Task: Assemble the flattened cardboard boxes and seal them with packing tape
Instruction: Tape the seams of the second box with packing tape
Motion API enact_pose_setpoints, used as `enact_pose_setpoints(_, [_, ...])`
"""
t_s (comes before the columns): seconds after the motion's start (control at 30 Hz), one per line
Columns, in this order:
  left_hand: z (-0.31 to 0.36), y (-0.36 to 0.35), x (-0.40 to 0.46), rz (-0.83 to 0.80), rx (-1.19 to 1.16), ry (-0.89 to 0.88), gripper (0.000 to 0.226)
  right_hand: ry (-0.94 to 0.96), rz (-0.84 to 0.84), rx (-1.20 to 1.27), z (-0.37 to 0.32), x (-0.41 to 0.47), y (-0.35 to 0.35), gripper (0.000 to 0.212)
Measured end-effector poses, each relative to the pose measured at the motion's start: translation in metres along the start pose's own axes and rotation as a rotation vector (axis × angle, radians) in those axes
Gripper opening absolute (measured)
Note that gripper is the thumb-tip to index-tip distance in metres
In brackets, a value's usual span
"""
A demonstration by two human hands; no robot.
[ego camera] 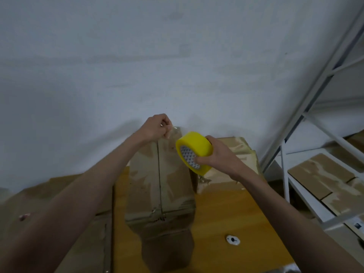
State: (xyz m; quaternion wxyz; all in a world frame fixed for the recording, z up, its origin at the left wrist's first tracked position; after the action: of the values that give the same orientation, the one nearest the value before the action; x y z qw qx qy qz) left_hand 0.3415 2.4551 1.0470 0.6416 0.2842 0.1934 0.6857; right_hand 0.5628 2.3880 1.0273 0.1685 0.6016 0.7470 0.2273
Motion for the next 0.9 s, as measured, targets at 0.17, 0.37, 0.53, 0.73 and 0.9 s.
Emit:
enact_pose_setpoints(0.17, [-0.038, 0.024, 0.003, -0.181, -0.147, 0.131, 0.005, 0.024, 0.17, -0.067, -0.026, 0.01, -0.042, 0.044])
enact_pose_setpoints(0.37, [-0.069, 0.033, 0.014, -0.174, -0.135, 0.153, 0.017, -0.029, 0.173, -0.082, -0.023, 0.019, -0.08, 0.05])
enact_pose_setpoints(0.53, [-0.105, 0.021, 0.019, -0.133, -0.044, 0.261, 0.036, -0.08, 0.151, -0.097, -0.008, 0.03, -0.111, 0.051])
enact_pose_setpoints(0.73, [-0.147, 0.015, 0.014, -0.031, 0.017, 0.349, 0.024, -0.163, 0.184, -0.031, 0.005, 0.037, -0.141, 0.049])
enact_pose_setpoints(0.9, [-0.182, 0.008, 0.0, -0.008, -0.08, 0.478, 0.024, -0.239, 0.175, -0.034, 0.044, 0.056, -0.156, 0.084])
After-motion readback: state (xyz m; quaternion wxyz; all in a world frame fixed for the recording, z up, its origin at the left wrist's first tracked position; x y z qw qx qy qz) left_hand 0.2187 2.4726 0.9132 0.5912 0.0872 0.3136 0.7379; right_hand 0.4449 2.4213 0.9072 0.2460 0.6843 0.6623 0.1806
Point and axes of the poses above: each hand's wrist, its own x-axis towards the middle knuckle, its own y-axis out of the back of the hand, z = x × y, the point moved 5 cm from there along x, towards the middle knuckle, and after that the axes turned 9 degrees about z, right-handed, at the moved point
